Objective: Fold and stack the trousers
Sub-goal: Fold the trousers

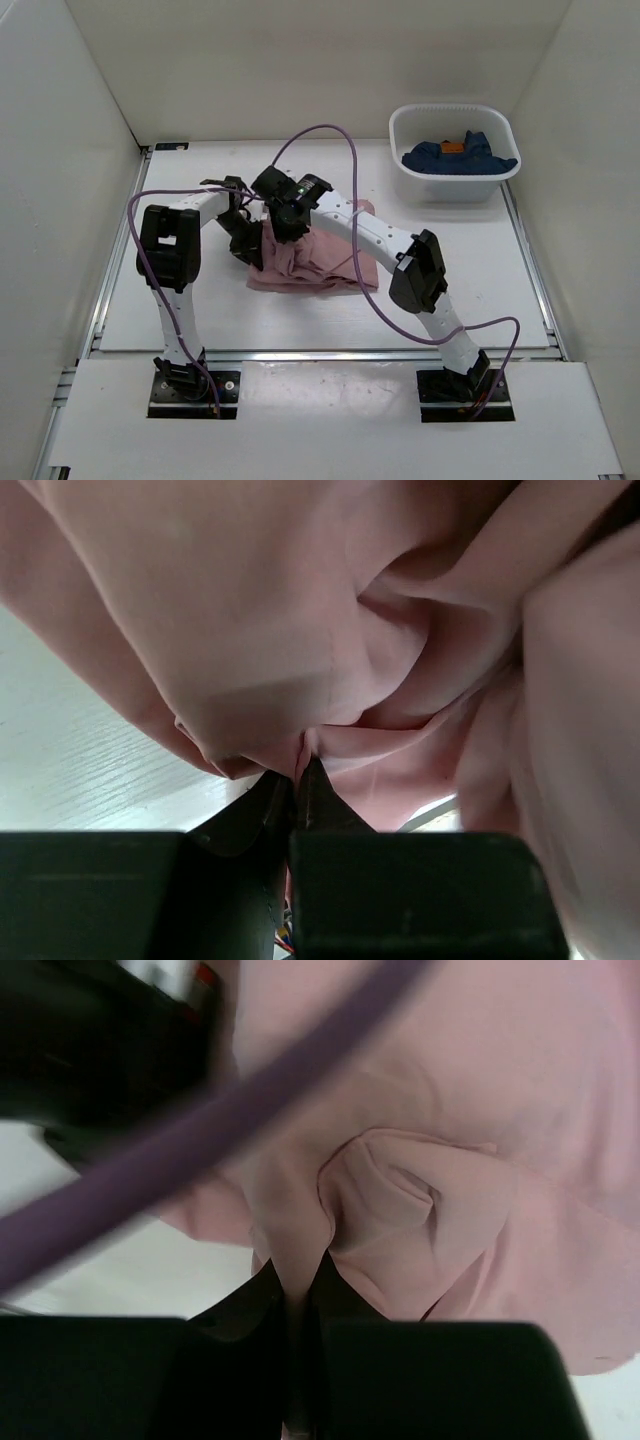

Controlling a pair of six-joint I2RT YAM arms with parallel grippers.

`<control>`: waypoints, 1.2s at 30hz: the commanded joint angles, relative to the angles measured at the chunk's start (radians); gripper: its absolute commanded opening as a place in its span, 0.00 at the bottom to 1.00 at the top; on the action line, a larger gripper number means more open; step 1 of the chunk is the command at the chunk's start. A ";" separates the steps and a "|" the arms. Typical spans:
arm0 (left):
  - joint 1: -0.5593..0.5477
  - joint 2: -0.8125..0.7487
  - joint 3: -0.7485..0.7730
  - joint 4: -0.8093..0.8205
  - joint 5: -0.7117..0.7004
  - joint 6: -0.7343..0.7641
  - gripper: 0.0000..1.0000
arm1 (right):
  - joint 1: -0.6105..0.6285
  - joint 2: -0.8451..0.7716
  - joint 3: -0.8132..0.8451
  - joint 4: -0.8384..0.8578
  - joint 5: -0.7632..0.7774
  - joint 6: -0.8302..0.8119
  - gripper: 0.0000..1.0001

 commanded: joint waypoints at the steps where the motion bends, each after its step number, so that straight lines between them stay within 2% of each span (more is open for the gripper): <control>1: 0.000 -0.067 -0.003 0.015 0.050 0.007 0.14 | 0.014 -0.031 0.089 0.148 -0.025 0.043 0.00; 4: 0.000 -0.076 -0.003 0.025 0.039 0.007 0.14 | 0.014 -0.017 0.048 0.171 -0.074 0.069 0.01; 5: 0.000 -0.076 -0.003 0.025 0.039 0.007 0.14 | 0.014 0.001 0.060 0.171 -0.088 0.069 0.07; 6: 0.000 -0.067 -0.003 0.025 0.039 0.007 0.16 | 0.014 0.021 0.086 0.171 -0.088 0.055 0.33; 8: 0.000 -0.067 0.007 0.025 0.018 0.007 0.23 | 0.014 0.034 0.086 0.182 -0.100 0.029 0.56; 9: 0.027 -0.067 0.007 0.025 0.004 0.007 0.35 | 0.014 0.034 0.086 0.202 -0.140 0.012 0.68; 10: 0.042 -0.081 0.017 0.025 0.004 0.007 0.41 | 0.014 0.034 0.086 0.216 -0.169 -0.003 0.75; 12: 0.114 -0.092 0.028 0.025 -0.034 0.007 0.53 | 0.023 0.024 0.086 0.236 -0.232 -0.063 0.85; 14: 0.202 -0.122 0.054 0.016 -0.076 0.007 0.57 | 0.034 -0.023 0.077 0.236 -0.232 -0.132 0.89; 16: 0.265 -0.150 0.085 0.016 -0.134 0.007 0.60 | 0.044 -0.123 0.001 0.254 -0.189 -0.143 0.90; 17: 0.292 -0.188 0.097 0.016 -0.154 0.007 0.60 | 0.044 -0.167 -0.050 0.273 -0.121 -0.131 0.90; 18: 0.341 -0.210 0.120 0.016 -0.175 0.007 0.60 | 0.044 -0.269 -0.184 0.295 -0.081 -0.114 0.90; 21: 0.359 -0.306 0.161 0.016 -0.215 0.007 0.63 | 0.015 -0.409 -0.396 0.394 -0.030 -0.040 0.85; 22: 0.346 -0.329 0.192 0.007 -0.215 0.007 0.63 | -0.018 -0.469 -0.506 0.394 -0.019 -0.017 0.75; 24: 0.288 -0.377 0.215 0.007 -0.215 0.007 0.64 | -0.057 -0.517 -0.598 0.396 -0.019 0.047 0.58; 25: 0.203 -0.386 0.226 0.007 -0.215 0.007 0.66 | -0.096 -0.526 -0.676 0.395 -0.019 0.063 0.38; 27: 0.112 -0.386 0.235 0.007 -0.189 0.007 0.66 | -0.135 -0.548 -0.757 0.423 -0.072 0.092 0.22; 28: 0.031 -0.386 0.235 0.019 -0.180 0.007 0.67 | -0.176 -0.548 -0.835 0.438 -0.106 0.101 0.10; 31: -0.098 -0.354 0.168 0.070 -0.172 0.007 0.67 | -0.241 -0.557 -0.944 0.532 -0.209 0.147 0.00; 33: -0.131 -0.343 0.076 0.103 -0.252 0.007 0.60 | -0.267 -0.566 -1.038 0.605 -0.252 0.172 0.00; 35: -0.143 -0.343 -0.017 0.146 -0.296 0.007 0.48 | -0.293 -0.566 -1.110 0.653 -0.290 0.201 0.00; 36: -0.143 -0.343 -0.047 0.159 -0.338 0.007 0.34 | -0.293 -0.566 -1.127 0.679 -0.290 0.210 0.00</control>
